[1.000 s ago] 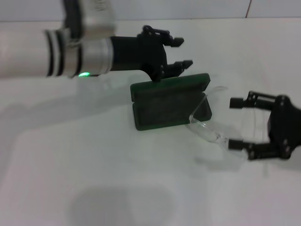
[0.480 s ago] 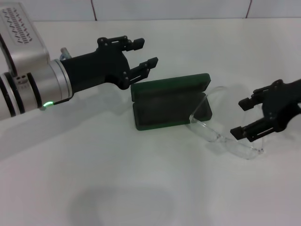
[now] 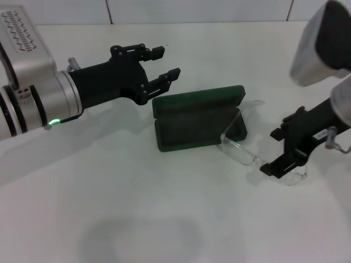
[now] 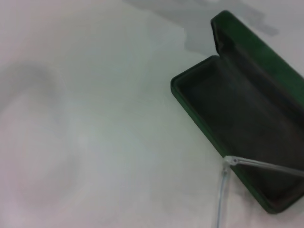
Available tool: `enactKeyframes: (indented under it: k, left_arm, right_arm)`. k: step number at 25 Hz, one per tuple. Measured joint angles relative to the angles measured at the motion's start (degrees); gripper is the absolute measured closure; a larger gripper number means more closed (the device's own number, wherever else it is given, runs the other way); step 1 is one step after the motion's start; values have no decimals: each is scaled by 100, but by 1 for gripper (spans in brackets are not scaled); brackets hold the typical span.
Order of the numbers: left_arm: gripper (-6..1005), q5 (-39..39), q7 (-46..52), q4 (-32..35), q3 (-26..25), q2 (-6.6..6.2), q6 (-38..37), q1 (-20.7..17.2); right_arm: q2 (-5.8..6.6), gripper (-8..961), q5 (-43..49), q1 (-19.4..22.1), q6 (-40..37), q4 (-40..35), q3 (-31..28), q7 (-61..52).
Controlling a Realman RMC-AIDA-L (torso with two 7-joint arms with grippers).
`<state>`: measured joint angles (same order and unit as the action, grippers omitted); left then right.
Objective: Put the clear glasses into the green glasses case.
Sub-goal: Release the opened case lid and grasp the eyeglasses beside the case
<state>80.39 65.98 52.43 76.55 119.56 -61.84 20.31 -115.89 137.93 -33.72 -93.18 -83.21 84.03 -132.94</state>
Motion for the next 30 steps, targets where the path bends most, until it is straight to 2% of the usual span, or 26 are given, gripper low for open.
enactKeyframes:
  k: [2, 6, 16, 24, 29, 30]
  left_arm:
    - [484, 8, -42, -24, 0, 0, 6, 0]
    - [484, 11, -113, -69, 10, 4, 3, 33]
    - [483, 13, -179, -162, 22, 16, 16, 91]
    - [484, 11, -209, -164, 36, 25, 25, 88]
    - [484, 10, -209, -221, 36, 25, 12, 87]
    - [484, 8, -209, -223, 35, 25, 7, 85]
  right_arm:
    - [-7, 189, 35, -43, 335, 151, 408, -79]
    - [-11, 208, 72, -147, 467, 356, 716, -183]
    - [-25, 255, 303, -410, 780, 892, 1083, -313]
    - [-32, 510, 318, -429, 957, 917, 1331, -316]
    - [-23, 654, 331, -438, 1062, 965, 1462, -318]
    - [-21, 658, 334, -439, 1085, 975, 1490, -318]
